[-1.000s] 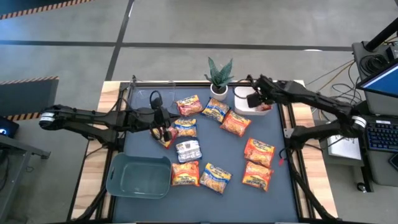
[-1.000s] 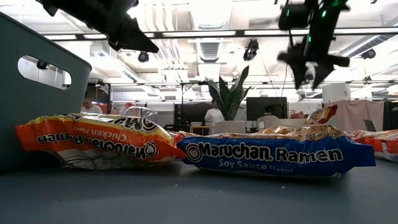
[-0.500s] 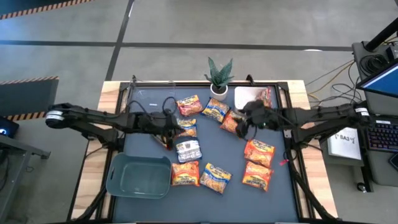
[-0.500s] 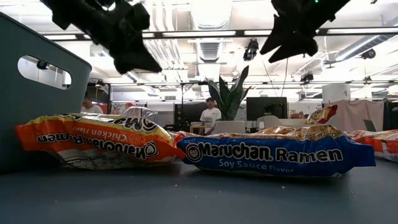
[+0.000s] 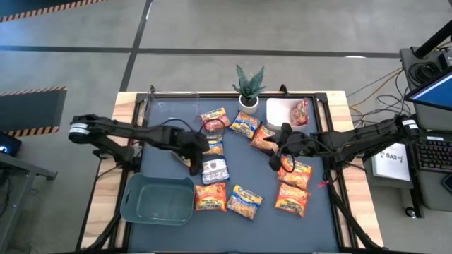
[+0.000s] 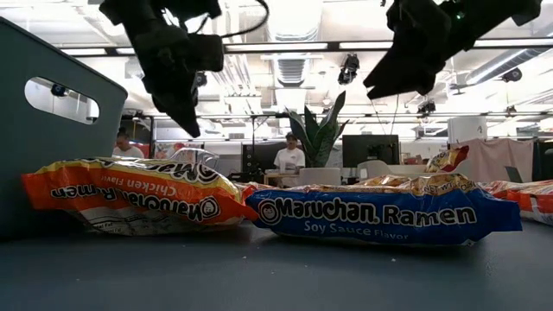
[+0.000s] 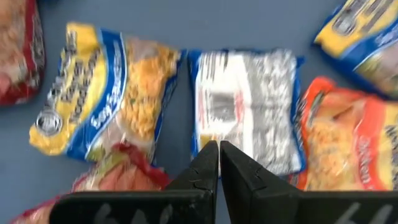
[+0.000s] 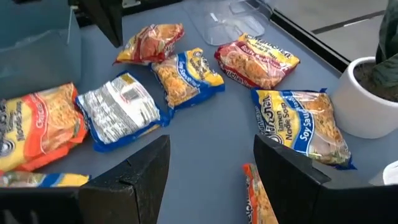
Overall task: Sort Maruchan noodles
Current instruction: Put the blue noodle pack into the blue bin
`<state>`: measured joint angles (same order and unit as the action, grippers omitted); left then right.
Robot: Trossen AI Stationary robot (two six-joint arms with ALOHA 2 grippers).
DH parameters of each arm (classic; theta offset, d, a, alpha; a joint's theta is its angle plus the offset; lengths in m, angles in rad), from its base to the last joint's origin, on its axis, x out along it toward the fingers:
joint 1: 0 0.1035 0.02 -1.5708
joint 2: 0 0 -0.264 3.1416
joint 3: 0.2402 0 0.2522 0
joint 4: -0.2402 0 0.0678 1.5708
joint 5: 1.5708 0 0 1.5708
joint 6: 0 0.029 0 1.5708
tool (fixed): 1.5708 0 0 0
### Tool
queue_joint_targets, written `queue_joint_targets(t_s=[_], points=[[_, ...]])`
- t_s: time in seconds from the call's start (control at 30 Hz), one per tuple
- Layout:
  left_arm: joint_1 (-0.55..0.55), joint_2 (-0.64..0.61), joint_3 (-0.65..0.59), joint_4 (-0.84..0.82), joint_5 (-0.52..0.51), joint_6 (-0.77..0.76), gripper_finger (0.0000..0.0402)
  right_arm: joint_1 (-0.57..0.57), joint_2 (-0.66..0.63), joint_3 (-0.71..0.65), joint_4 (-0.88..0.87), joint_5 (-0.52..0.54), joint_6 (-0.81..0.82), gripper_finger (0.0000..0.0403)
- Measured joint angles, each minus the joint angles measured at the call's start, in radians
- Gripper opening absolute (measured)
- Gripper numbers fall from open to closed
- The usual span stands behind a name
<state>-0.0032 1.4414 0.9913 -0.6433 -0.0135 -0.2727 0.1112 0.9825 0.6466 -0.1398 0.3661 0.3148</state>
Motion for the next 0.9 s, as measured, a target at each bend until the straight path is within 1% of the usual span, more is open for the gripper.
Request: queue_joint_targets(t_s=[0.1, 0.2, 0.27, 0.4, 0.5, 0.6, 0.73, 0.9], points=[[0.0, 0.052, 0.054, -0.096, 0.0, 0.002, 0.0, 0.0, 0.0, -0.003, 0.004, 0.0, -0.032, 0.0219], [-0.003, 0.095, 0.085, -0.156, 0.0, 0.009, 0.0, 0.0, 0.0, -0.003, 0.004, 0.0, -0.059, 0.0219], [-0.008, 0.112, 0.099, -0.16, 0.001, 0.01, 0.0, 0.0, -0.002, -0.003, 0.004, 0.0, -0.08, 0.0219], [-0.026, 0.14, 0.127, -0.159, 0.038, 0.013, 0.0, 0.0, -0.005, -0.004, 0.004, 0.0, -0.114, 0.0219], [-0.05, 0.158, 0.147, -0.158, 0.05, 0.015, 0.0, 0.0, -0.006, -0.004, 0.038, 0.0, -0.133, 0.0219], [-0.075, 0.185, 0.163, -0.156, 0.051, 0.017, 0.0, 0.0, -0.006, -0.004, 0.076, 0.0, -0.13, 0.0219], [-0.107, 0.222, 0.176, -0.151, 0.051, 0.016, 0.0, 0.0, -0.003, -0.004, 0.086, 0.0, -0.093, 0.0219], [-0.121, 0.278, 0.173, -0.169, 0.053, 0.028, 0.0, 0.0, 0.0, -0.004, 0.098, 0.0, -0.08, 0.0219]])
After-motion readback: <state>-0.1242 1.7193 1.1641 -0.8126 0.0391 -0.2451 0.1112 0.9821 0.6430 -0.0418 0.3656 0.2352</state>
